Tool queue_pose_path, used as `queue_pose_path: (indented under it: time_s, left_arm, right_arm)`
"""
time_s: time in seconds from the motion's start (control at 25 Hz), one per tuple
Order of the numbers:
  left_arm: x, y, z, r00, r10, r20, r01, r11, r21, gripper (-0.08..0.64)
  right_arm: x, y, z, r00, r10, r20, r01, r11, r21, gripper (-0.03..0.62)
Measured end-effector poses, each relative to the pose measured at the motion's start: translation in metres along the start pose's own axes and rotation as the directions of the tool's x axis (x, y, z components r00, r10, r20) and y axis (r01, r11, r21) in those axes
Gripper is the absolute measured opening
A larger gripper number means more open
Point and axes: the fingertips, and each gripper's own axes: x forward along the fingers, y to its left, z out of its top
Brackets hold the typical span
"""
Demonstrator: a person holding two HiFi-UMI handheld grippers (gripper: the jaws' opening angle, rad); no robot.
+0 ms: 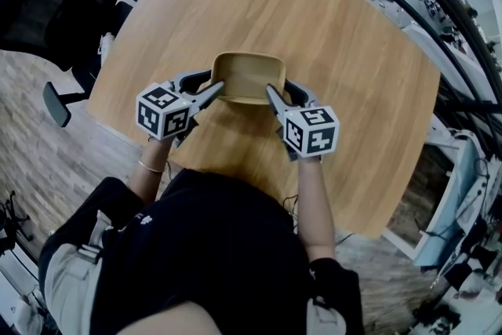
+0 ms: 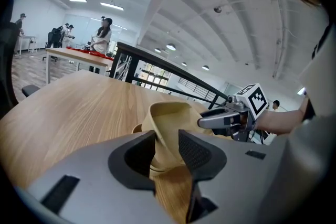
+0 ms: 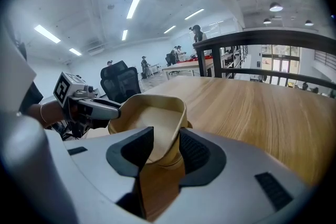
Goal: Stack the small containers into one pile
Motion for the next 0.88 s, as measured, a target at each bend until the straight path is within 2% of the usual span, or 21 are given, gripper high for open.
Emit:
queue_pose_path:
  time_s: [0.88]
  left_arm:
    - [0.016, 0.015, -0.005, 0.999, 0.015, -0.045, -0.016, 1.0, -0.024, 0.141]
  right_arm:
    - [0.018, -0.012, -0.005, 0.999, 0.013, -0.038, -0.012, 1.0, 0.024, 0.158]
